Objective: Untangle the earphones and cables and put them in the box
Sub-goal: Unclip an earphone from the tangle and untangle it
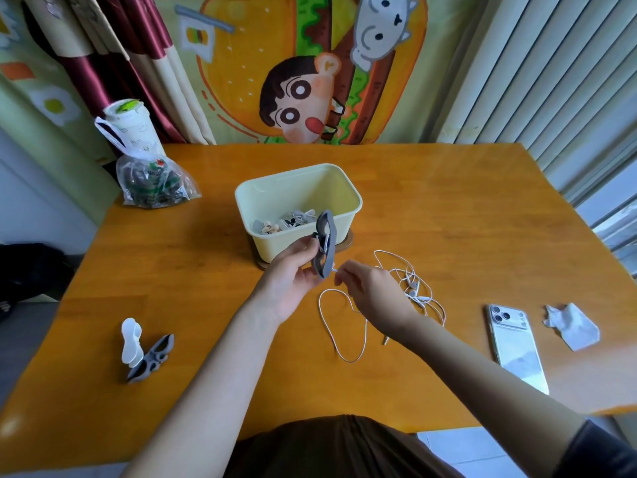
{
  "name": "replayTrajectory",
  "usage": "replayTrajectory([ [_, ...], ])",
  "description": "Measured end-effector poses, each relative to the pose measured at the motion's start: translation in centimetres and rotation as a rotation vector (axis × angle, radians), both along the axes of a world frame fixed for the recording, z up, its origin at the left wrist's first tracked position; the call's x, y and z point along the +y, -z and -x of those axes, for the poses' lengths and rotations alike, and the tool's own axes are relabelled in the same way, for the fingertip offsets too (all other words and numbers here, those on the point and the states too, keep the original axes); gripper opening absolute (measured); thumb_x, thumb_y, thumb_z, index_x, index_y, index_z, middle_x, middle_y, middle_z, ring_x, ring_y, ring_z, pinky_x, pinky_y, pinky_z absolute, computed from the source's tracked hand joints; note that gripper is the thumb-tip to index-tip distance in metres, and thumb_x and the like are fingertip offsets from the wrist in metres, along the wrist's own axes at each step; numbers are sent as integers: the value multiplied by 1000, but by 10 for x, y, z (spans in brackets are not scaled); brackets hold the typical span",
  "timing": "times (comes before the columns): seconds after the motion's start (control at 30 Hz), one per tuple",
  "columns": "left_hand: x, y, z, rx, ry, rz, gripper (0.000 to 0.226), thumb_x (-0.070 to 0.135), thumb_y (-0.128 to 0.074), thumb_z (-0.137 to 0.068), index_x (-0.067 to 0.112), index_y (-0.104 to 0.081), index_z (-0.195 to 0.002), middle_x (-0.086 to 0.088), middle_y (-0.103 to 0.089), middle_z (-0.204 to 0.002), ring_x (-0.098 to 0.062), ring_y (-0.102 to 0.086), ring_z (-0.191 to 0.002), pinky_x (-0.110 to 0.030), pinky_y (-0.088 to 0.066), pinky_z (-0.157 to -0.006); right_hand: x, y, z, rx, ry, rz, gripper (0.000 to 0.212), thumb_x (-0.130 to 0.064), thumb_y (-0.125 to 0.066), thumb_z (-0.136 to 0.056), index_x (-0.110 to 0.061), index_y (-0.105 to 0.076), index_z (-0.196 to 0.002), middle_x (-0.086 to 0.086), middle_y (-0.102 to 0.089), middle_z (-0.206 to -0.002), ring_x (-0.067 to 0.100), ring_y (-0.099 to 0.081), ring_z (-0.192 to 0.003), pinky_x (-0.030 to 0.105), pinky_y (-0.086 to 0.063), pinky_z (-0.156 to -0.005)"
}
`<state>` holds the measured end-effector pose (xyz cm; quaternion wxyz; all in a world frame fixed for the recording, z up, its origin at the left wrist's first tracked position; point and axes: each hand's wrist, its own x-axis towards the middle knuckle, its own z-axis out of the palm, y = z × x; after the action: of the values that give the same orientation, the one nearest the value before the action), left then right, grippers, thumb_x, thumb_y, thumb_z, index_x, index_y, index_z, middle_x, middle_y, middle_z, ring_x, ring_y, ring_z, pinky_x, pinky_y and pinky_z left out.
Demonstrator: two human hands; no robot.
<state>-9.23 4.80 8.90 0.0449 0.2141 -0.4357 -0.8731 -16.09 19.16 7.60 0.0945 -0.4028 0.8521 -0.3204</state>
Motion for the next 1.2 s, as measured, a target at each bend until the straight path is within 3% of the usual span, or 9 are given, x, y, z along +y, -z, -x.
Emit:
replayTrajectory([
  [0.1,-8,2,-8,-73,183,242,15,20,-53,-93,23,-66,-101,7,-68,-84,-10,-60,-79,-32,-47,-78,4,0,16,-31,25,-71,23,-23,-49,-97,-14,-63,-82,-16,-43,-64,7,-42,-56,25,-30,-56],
  [0.2,-13,6,-12,-246,355,579,12,24,-60,-92,28,-65,-102,6,-67,-93,-10,-59,-91,-32,-44,-88,7,-2,31,-4,-32,-256,26,-31,-49,-96,-15,-64,-82,-6,-51,-81,14,-46,-69,29,-37,-64],
  [0.27,-12,7,-13,-293,430,690,10,22,-62,-92,30,-64,-97,5,-63,-90,-6,-57,-85,-22,-43,-79,9,-5,36,9,-95,-357,25,-30,-47,-97,-15,-64,-86,-2,-54,-89,15,-48,-73,26,-38,-65],
  [0.4,-10,6,-11,-294,417,806,13,17,-63,-91,29,-63,-95,3,-55,-84,-2,-51,-76,-8,-39,-60,5,-11,38,-32,-87,-341,23,-22,-46,-98,-14,-66,-90,-4,-52,-88,14,-49,-75,21,-37,-63],
  [0.67,-17,-1,-11,-295,423,873,17,13,-66,-88,26,-65,-99,6,-54,-85,-2,-49,-81,-7,-35,-64,-1,-17,34,-121,6,-237,22,-18,-50,-96,-10,-70,-92,1,-55,-86,17,-47,-68,24,-32,-54],
  [0.83,-16,2,-10,-299,351,905,24,12,-67,-87,26,-67,-107,4,-56,-92,-9,-52,-93,-18,-42,-83,-5,-22,33,-238,63,-207,22,-18,-48,-96,-15,-66,-86,-4,-51,-64,11,-40,-53,15,-32,-43],
  [0.9,-14,4,-9,-276,310,963,31,10,-67,-87,22,-67,-116,7,-56,-93,-10,-53,-95,-12,-41,-79,-6,-24,35,-284,82,-211,21,-19,-49,-95,-16,-66,-83,4,-58,-70,13,-42,-55,16,-29,-43],
  [1.0,-9,4,-7,-217,247,1177,33,10,-66,-88,22,-67,-118,10,-41,-82,-3,-48,-74,-2,-36,-62,-8,-25,39,-298,109,-263,25,-22,-48,-94,-9,-68,-88,14,-64,-82,18,-47,-63,25,-35,-50],
  [1.2,-2,13,-6,-172,155,1220,32,9,-65,-88,18,-67,-119,13,-37,-79,-5,-49,-73,-1,-36,-63,-9,-28,41,-173,117,-336,31,-23,-47,-94,-3,-69,-85,13,-62,-74,19,-46,-59,30,-37,-53],
])
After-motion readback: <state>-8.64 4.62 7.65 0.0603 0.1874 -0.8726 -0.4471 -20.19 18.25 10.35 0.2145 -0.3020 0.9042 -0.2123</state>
